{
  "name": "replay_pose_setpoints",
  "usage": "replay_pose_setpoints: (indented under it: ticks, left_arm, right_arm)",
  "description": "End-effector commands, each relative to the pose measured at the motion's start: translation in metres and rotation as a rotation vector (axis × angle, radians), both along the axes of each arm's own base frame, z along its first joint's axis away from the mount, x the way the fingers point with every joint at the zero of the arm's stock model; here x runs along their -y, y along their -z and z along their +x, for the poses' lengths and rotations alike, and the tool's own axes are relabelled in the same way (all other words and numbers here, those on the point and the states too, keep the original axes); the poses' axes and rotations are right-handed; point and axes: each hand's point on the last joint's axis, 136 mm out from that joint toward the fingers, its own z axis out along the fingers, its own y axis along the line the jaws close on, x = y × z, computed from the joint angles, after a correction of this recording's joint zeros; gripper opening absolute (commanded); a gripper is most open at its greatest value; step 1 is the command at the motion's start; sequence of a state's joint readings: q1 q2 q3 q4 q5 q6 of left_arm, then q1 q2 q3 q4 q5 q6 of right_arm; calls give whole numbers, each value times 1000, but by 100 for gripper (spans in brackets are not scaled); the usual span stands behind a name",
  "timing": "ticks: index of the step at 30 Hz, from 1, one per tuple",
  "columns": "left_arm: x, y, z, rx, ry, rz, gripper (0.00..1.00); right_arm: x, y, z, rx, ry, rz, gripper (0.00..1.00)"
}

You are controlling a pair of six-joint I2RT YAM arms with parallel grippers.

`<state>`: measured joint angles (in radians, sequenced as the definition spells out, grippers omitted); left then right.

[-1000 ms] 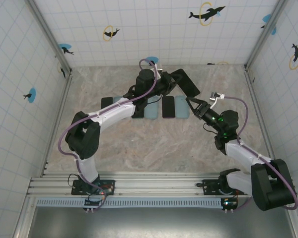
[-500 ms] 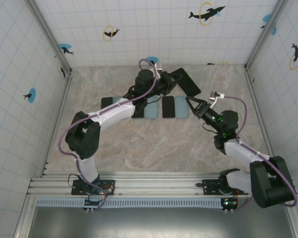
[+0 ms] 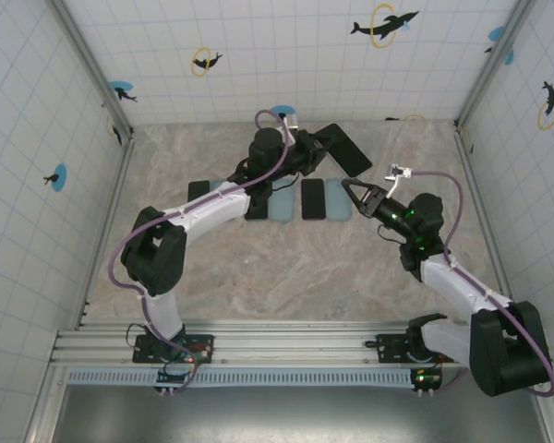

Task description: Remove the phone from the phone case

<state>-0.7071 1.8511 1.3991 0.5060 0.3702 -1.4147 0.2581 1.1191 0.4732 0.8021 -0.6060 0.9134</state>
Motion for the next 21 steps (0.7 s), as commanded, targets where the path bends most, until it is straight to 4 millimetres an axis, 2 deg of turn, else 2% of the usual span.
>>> replay_pose_setpoints:
  ticks: [1,6,14,18,21]
  left_arm:
    - [2,-75,-25,111,64,-166,4]
    - [5,-77,-29,120,75,-168,3]
    - [6,-88,-30,152,85,-180,1]
    - [4,-84,-30,164,80,-154,1]
    - [-2,-80,-25,184,64,-119,1]
  right_arm:
    - [16,34,12,-101,63,-86,10]
    - [22,26,13,-109,61,-22,10]
    - [18,50,12,-234,39,-2,11]
    - [18,34,10,-167,36,19,12]
    - [20,23,8,-117,19,13,18]
